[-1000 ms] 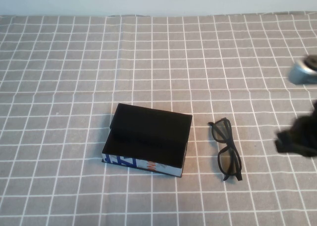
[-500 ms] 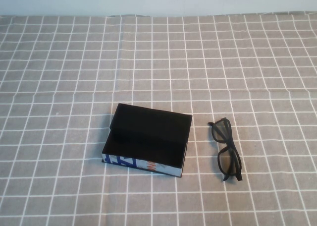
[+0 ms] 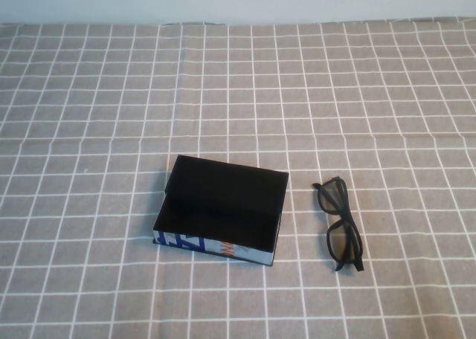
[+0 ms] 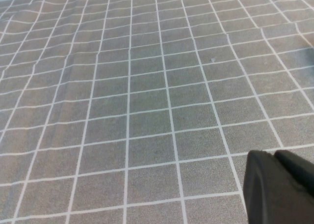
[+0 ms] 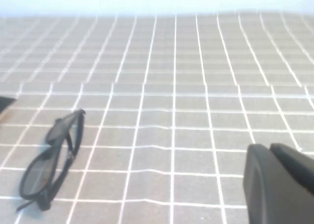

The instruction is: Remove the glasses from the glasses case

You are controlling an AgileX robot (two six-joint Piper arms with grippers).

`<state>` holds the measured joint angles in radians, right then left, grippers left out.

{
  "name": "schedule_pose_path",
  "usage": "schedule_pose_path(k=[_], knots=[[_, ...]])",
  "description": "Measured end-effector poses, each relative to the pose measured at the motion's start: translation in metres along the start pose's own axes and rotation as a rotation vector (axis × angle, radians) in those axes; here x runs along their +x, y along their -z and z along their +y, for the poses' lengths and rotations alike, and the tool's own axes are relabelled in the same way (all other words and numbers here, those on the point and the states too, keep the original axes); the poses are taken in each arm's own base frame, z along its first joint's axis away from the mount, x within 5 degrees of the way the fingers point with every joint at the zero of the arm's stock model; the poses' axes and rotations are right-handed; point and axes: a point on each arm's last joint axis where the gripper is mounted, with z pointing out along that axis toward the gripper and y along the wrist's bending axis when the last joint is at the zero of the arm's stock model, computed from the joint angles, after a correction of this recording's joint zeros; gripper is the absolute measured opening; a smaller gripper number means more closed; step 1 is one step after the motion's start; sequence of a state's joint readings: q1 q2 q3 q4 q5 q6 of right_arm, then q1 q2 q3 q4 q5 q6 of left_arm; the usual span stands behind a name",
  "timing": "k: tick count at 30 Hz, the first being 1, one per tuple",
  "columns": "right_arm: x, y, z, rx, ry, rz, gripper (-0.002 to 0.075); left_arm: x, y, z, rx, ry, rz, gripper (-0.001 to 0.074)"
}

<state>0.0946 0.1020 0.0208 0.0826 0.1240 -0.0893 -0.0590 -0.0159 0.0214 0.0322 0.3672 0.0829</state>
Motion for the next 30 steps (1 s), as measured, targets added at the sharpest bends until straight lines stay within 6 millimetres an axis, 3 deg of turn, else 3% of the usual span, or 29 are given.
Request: schedule_pose_path(k=[8, 30], knots=[[0.014, 0.008, 0.002, -0.023, -0.010, 0.085, -0.0018, 0.000, 0.000, 0.000, 0.000, 0.000, 0.000, -0.0004], [0.014, 0.008, 0.003, -0.032, -0.039, 0.091, -0.0018, 0.000, 0.000, 0.000, 0.000, 0.000, 0.000, -0.0004]])
